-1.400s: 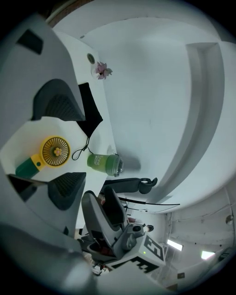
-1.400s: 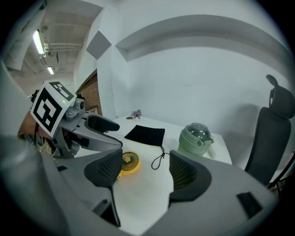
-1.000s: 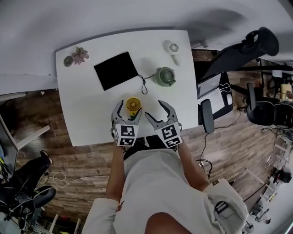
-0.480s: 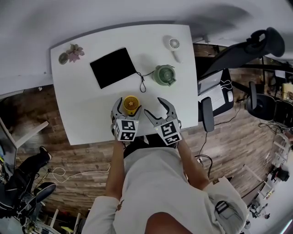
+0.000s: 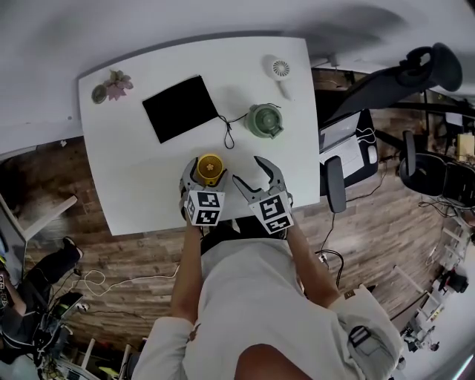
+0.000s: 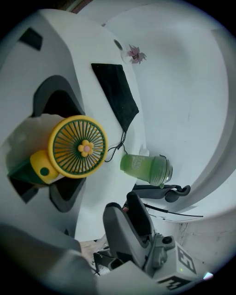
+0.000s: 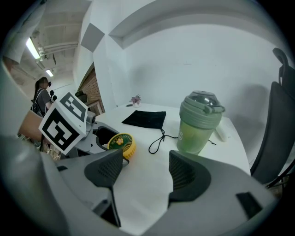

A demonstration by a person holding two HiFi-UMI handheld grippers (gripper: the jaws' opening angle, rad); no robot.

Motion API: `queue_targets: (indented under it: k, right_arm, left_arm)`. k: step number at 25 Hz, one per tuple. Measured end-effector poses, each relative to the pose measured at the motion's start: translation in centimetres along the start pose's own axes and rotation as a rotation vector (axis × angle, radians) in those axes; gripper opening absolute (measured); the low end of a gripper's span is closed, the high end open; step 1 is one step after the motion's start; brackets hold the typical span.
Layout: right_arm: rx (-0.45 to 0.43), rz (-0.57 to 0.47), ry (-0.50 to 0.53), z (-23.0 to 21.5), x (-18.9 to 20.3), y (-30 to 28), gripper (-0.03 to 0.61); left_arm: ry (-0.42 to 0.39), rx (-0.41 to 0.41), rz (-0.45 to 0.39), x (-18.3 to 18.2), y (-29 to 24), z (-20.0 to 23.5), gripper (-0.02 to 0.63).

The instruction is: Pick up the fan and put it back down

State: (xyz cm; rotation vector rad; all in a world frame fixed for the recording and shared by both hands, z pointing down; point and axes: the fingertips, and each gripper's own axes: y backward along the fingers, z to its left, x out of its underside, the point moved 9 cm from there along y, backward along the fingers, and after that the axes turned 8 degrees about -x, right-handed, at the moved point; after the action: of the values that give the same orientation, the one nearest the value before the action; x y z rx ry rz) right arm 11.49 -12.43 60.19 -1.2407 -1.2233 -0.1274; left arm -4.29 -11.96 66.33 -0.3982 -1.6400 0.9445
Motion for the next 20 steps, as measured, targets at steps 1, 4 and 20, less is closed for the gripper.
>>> queue_targets:
  k: [1,4,20]
  right_arm:
    - [0.001,-0.001,-0.001,0.0,0.0,0.1,0.316]
    - [0.006,-0.002,-0.001,0.1,0.0,0.3,0.316]
    - [0.044,-0.058,0.034,1.5,-1.7,1.2,0.313]
  left_arm:
    - [0.002,0.003,0.001,0.0,0.0,0.0,0.387]
    - [0.006,0.011,0.0,0.0,0.2,0.0,0.387]
    - [0.0,0.004,-0.095,-1.6,3.1,0.7,0.385]
